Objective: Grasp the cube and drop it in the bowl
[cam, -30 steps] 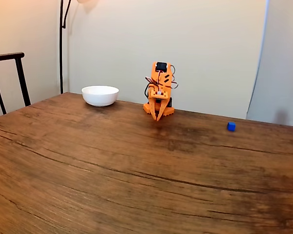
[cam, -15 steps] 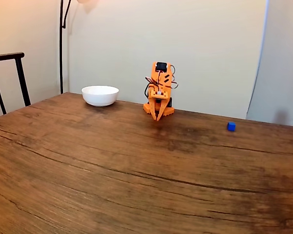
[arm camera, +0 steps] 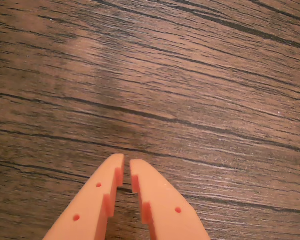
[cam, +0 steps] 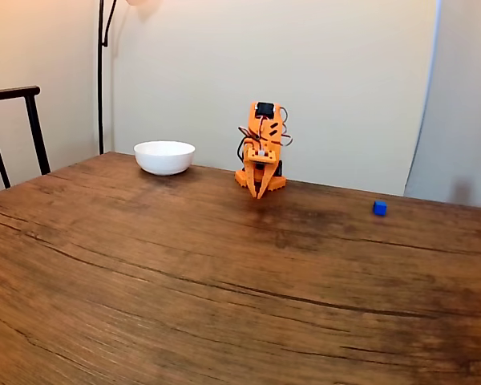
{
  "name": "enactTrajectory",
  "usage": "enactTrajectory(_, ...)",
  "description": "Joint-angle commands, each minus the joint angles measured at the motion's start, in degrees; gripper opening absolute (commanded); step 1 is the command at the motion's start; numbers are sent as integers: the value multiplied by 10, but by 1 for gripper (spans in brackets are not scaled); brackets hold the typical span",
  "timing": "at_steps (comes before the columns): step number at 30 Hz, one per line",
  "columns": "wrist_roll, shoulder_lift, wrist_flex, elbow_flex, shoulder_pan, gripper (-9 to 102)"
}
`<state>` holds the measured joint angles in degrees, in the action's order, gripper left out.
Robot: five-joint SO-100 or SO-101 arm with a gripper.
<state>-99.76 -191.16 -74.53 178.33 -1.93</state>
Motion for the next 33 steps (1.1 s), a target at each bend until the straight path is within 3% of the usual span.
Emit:
enactTrajectory(1,4,8,-36,-1,-4,0)
enactTrajectory(7,7,8,-35,-1,-14,-1)
enactTrajectory(21,207,7,154,-1,-240,0)
enactTrajectory(33,223,10,206,-68,-403,0)
